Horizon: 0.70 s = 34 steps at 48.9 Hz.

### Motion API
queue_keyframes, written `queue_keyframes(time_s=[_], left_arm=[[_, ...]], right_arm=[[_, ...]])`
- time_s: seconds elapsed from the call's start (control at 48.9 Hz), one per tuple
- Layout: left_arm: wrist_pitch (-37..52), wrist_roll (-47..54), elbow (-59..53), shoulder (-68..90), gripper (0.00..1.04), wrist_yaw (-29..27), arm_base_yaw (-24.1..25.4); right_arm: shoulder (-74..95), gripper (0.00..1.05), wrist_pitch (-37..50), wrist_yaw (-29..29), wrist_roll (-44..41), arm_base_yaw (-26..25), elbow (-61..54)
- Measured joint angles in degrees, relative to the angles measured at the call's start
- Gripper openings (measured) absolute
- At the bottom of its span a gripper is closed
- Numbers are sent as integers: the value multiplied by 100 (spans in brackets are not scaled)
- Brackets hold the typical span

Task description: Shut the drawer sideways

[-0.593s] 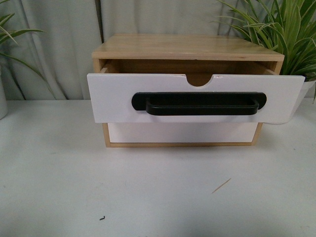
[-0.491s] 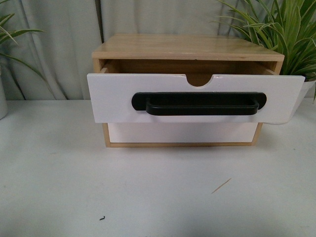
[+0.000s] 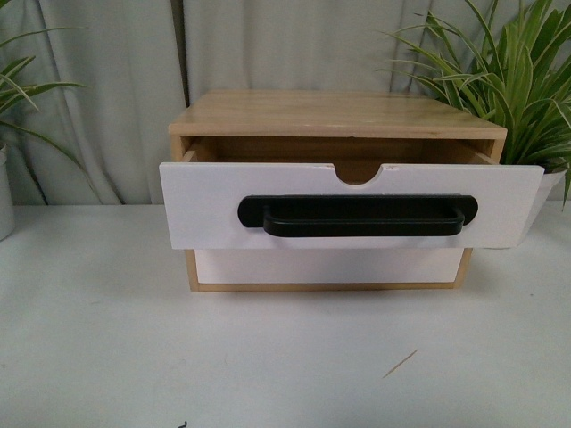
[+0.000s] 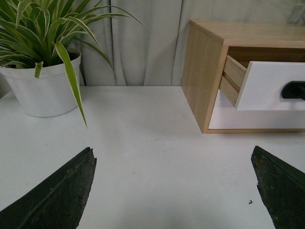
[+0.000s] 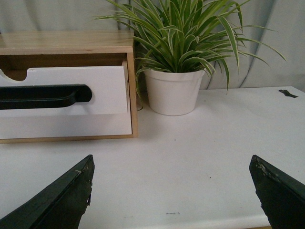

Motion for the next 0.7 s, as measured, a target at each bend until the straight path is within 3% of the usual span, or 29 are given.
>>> queue_keyframes(time_s=[0.696], left_arm=[[0,0,0,0,99,0,0]], right_arm=[[0,96,0,0,0,0,0]])
